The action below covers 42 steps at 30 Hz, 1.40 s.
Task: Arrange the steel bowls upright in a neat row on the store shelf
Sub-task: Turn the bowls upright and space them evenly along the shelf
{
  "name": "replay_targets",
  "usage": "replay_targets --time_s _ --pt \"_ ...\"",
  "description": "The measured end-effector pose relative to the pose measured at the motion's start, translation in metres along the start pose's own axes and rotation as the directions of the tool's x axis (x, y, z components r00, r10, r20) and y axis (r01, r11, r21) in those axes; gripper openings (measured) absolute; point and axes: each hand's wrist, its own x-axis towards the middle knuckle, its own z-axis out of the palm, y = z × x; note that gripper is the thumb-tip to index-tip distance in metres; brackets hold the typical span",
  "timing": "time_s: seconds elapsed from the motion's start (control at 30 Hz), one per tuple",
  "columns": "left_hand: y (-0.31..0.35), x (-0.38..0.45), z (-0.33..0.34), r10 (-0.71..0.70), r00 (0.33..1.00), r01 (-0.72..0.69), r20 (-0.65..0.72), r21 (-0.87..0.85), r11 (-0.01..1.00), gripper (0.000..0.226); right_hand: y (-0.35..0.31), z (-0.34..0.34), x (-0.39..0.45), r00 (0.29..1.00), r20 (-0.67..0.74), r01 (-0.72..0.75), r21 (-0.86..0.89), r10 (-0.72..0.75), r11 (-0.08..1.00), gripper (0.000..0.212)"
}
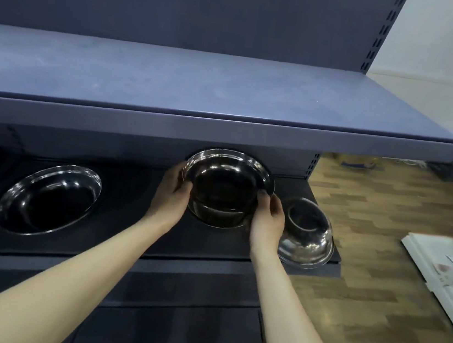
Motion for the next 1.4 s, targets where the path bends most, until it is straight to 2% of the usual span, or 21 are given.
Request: replay_targets --time_s 0.07,0.17,0.23,0.33,0.4,0.57,0.7,0.83,0.9,1.0,1.1,1.13,1.23,1.4 --pt "0.003 0.002 -0.002 0.027 0.999 -0.030 0.028 0.115 0.993 0.052 -0.004 0.002 0.003 1.000 -0.011 0.002 -0.046 -0.002 0.999 0.017" --pt "0.003 0.014 -0.015 0.063 0.996 -0.075 0.066 0.202 0.976 0.055 -0.009 0.010 0.004 0.998 -0.056 -0.006 -0.106 0.000 0.994 0.023" --pt "0.000 0.021 -0.026 0.055 0.989 -0.098 0.139 0.330 0.939 0.060 -0.009 0.016 0.005 0.995 -0.095 -0.025 -0.106 0.015 0.994 0.028" --pt "-0.007 0.025 -0.037 0.014 0.979 -0.129 0.202 0.571 0.810 0.064 0.000 0.022 0.005 0.987 -0.146 -0.076 -0.101 0.060 0.992 0.031" --pt "-0.012 0.025 -0.039 -0.001 0.975 -0.152 0.223 0.666 0.730 0.066 0.004 0.024 0.002 0.986 -0.140 -0.105 -0.101 0.090 0.989 0.033" --pt "-0.022 0.023 -0.040 -0.032 0.967 -0.186 0.254 0.783 0.593 0.063 0.015 0.034 -0.007 0.987 -0.122 -0.117 -0.143 0.100 0.983 0.045" --pt "-0.027 0.018 -0.043 -0.072 0.957 -0.230 0.281 0.887 0.400 0.061 0.022 0.042 -0.010 0.989 -0.094 -0.128 -0.194 0.112 0.973 0.065" --pt "-0.035 0.020 -0.047 -0.054 0.954 -0.274 0.296 0.929 0.250 0.066 0.030 0.044 -0.012 0.988 -0.108 -0.131 -0.167 0.113 0.977 0.065" --pt "-0.037 0.020 -0.047 -0.060 0.951 -0.280 0.303 0.929 0.242 0.067 0.055 0.044 0.002 0.987 -0.138 -0.111 -0.171 0.088 0.979 0.070" --pt "-0.035 0.019 -0.045 -0.054 0.947 -0.290 0.315 0.917 0.275 0.068 0.100 0.037 0.033 0.985 -0.158 -0.109 -0.274 0.067 0.956 0.089" --pt "-0.028 0.017 -0.035 -0.014 0.941 -0.315 0.338 0.891 0.327 0.067 0.081 0.036 0.019 0.990 -0.142 -0.064 -0.388 0.009 0.920 0.095" --pt "-0.026 0.017 -0.030 0.004 0.938 -0.326 0.346 0.882 0.341 0.067 0.062 0.036 0.008 0.989 -0.146 -0.045 -0.384 -0.012 0.922 0.094" --pt "-0.020 0.017 -0.010 0.036 0.929 -0.353 0.369 0.851 0.389 0.067 0.039 0.026 0.000 0.981 -0.193 -0.040 -0.345 -0.030 0.938 0.074" --pt "0.004 0.017 0.032 0.001 0.907 -0.371 0.421 0.799 0.474 0.065 0.016 -0.013 0.009 0.967 -0.248 -0.038 -0.360 -0.056 0.932 0.057"
